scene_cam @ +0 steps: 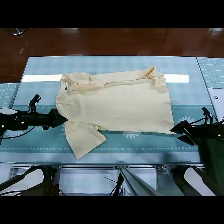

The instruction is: Fold the shirts.

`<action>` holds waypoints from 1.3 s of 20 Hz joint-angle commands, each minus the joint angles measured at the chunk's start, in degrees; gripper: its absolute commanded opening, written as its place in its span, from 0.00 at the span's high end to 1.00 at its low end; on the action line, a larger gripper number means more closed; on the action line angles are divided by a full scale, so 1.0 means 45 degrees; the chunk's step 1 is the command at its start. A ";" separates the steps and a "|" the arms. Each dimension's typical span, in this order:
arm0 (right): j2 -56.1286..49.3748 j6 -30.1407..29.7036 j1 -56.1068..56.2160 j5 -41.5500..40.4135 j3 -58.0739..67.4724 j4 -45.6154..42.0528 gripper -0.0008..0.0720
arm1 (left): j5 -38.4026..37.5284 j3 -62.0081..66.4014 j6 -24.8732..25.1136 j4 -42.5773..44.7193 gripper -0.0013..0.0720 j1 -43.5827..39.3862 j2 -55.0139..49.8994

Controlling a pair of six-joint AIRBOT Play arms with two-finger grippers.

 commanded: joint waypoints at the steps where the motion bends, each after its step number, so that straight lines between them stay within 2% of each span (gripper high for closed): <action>1: -0.1001 -0.0437 0.0005 -0.0962 0.0015 0.1345 0.13 | 0.0000 -0.0005 0.0005 -0.0019 0.94 -0.0005 -0.0010; 7: -0.1681 -0.1433 0.0010 -0.1797 0.0039 0.3847 0.13 | 0.0068 -0.0005 0.0000 -0.0029 0.94 -0.0005 -0.0010; 10: -0.2181 -0.1661 0.1015 -0.2016 0.0219 0.4158 0.17 | 0.0092 -0.0005 0.0005 -0.0160 0.94 -0.0005 -0.0010; 11: -0.2409 -0.1681 0.1574 -0.2055 0.0427 0.4056 0.26 | 0.0092 -0.0005 0.0010 -0.0267 0.94 -0.0005 -0.0010; 12: -0.2662 -0.1690 0.2127 -0.1894 0.0821 0.3750 0.81 | 0.0092 -0.0005 0.0010 -0.0350 0.94 -0.0005 -0.0010; 13: -0.2773 -0.1705 0.2550 -0.1812 0.1224 0.3657 0.97 | 0.0087 0.0000 0.0005 -0.0403 0.94 -0.0005 -0.0005; 16: -0.2759 -0.1360 0.3230 -0.0797 0.3444 0.3342 0.97 | -0.0311 0.0369 0.0107 -0.1234 0.94 -0.0005 0.0141; 17: -0.2759 -0.1001 0.3366 -0.0272 0.4818 0.2987 0.97 | -0.0641 0.0889 0.0427 -0.2273 0.94 -0.0005 0.0355; 19: -0.2759 -0.0476 0.3526 0.0612 0.8359 0.2633 0.97 | -0.0962 0.2599 0.1073 -0.5615 0.94 -0.0010 0.1171; 21: -0.2759 0.0097 0.3521 0.1010 1.2599 0.2594 0.97 | -0.0301 0.5187 0.1797 -0.8451 0.94 -0.0005 0.2283; 23: -0.2662 0.0403 0.3521 0.1166 1.6864 0.2118 0.97 | 0.1185 0.8354 0.1821 -0.8442 0.94 -0.0005 0.3381; 26: -0.1491 0.0563 0.3521 0.1190 2.0890 0.0840 0.97 | 0.3206 1.2172 0.1690 -0.5848 0.94 0.0000 0.5100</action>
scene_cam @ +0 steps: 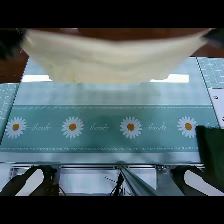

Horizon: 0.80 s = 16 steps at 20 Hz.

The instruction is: Fold the shirts.

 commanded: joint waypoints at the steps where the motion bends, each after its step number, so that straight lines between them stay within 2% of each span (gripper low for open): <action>1: 0.1525 0.0432 0.0044 0.0141 0.4328 -0.1583 0.97 | 0.2492 0.4231 -0.0355 0.2259 0.94 0.0005 0.2069; 3: 0.3177 0.0432 0.0044 0.0355 0.4299 -0.2735 0.97 | 0.2943 0.5333 -0.1375 0.4901 0.94 0.0010 0.3385; 5: 0.4405 0.0447 0.0044 0.0520 0.4299 -0.3415 0.97 | 0.3230 0.5527 -0.1909 0.7004 0.94 0.0010 0.4828; 9: 0.5931 0.0787 0.0044 0.1141 0.4299 -0.3619 0.97 | 0.2977 0.5523 -0.2948 1.0686 0.94 0.0010 0.6819; 12: 0.6154 0.0967 0.0049 0.2084 0.4299 -0.3623 0.97 | 0.1792 0.5523 -0.3308 1.2288 0.94 0.0010 0.7266; 14: 0.6154 0.1015 0.0049 0.2526 0.3959 -0.3623 0.97 | 0.0690 0.5309 -0.3313 1.2658 0.94 0.0010 0.7223; 16: 0.6154 0.1025 0.0044 0.2875 0.3002 -0.3512 0.97 | 0.0393 0.4507 -0.3657 1.2643 0.94 0.0010 0.7223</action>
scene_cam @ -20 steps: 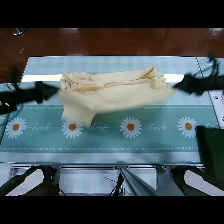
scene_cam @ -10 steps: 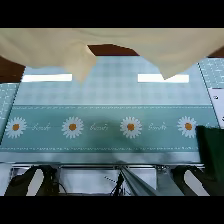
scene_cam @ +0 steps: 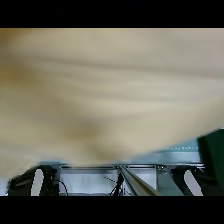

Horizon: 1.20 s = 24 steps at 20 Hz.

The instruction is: Fold the shirts.

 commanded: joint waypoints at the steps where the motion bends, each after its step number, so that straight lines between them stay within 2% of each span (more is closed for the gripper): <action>1: 0.0146 0.0107 0.0005 0.0976 -0.1379 0.0097 0.97 | -0.1039 -0.1049 -0.0680 0.0947 0.94 0.0010 0.0170; 3: 0.0136 0.0068 0.0005 0.1107 -0.3094 0.0466 0.97 | -0.1685 -0.2283 -0.0976 0.0602 0.94 0.0005 0.0015; 6: 0.0034 -0.0403 0.0010 -0.0525 -0.6421 0.1205 0.97 | -0.2302 -0.4901 -0.0753 -0.1175 0.94 -0.0010 -0.0651; 9: -0.1258 -0.1185 0.0010 -0.2006 -0.9136 0.2293 0.97 | -0.2191 -0.7359 0.0175 -0.2594 0.94 -0.0015 -0.2297; 11: -0.2890 -0.1836 0.0019 -0.2773 -1.0083 0.2997 0.97 | -0.1282 -0.8301 0.0277 -0.2783 0.94 -0.0262 -0.3963; 14: -0.5935 -0.2647 0.0019 -0.3920 -1.0030 0.3900 0.97 | 0.0996 -0.8276 0.0267 -0.2788 0.94 -0.1321 -0.6790; 16: -0.7917 -0.2832 0.0019 -0.4473 -0.9481 0.4634 0.97 | 0.2322 -0.7810 -0.0835 -0.2793 0.94 -0.2055 -0.8548; 19: -1.0326 -0.2744 0.0019 -0.4969 -0.8063 0.5746 0.97 | 0.4143 -0.6946 -0.1073 -0.2788 0.94 -0.3026 -1.0768; 22: -1.2046 -0.2380 0.0019 -0.5163 -0.6630 0.6436 0.97 | 0.5032 -0.6280 -0.1112 -0.2817 0.94 -0.3483 -1.2405; 24: -1.2818 -0.1865 0.0019 -0.4993 -0.6023 0.6450 0.97 | 0.4881 -0.6212 -0.2244 -0.2875 0.94 -0.3487 -1.3070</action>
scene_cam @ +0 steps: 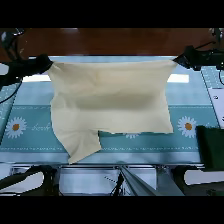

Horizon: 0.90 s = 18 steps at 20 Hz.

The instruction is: Fold the shirts.

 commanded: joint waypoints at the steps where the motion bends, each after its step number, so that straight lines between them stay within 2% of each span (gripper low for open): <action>1: -0.1627 0.0607 0.0005 -0.0063 0.1025 0.0588 0.97 | 0.0486 0.0330 -0.1472 -0.0083 0.94 -0.0282 -0.1520; 5: -0.2069 0.0602 0.0005 0.0559 0.1020 0.0359 0.97 | -0.0670 0.0345 -0.1423 -0.0078 0.94 -0.0282 -0.1749; 7: -0.2098 0.0597 -0.0010 0.0937 0.1025 0.0301 0.97 | -0.1812 0.0384 -0.0636 -0.0078 0.94 -0.0189 -0.1724; 11: -0.2001 0.0447 -0.0253 0.2599 0.1025 0.0340 0.97 | -0.4546 0.0355 -0.0117 -0.0039 0.94 0.0622 -0.1739; 12: -0.2001 0.0418 -0.0243 0.3123 0.1020 -0.0233 0.97 | -0.5212 0.0325 0.0233 0.0301 0.94 0.0801 -0.1763; 15: -0.2001 0.0923 0.0019 0.4002 0.0821 -0.2783 0.97 | -0.6518 -0.0034 0.0180 0.1787 0.94 0.1132 -0.1855; 18: -0.2011 0.0952 0.0243 0.4095 0.0194 -0.3429 0.97 | -0.6581 -0.0627 0.0185 0.1797 0.94 0.1059 -0.1880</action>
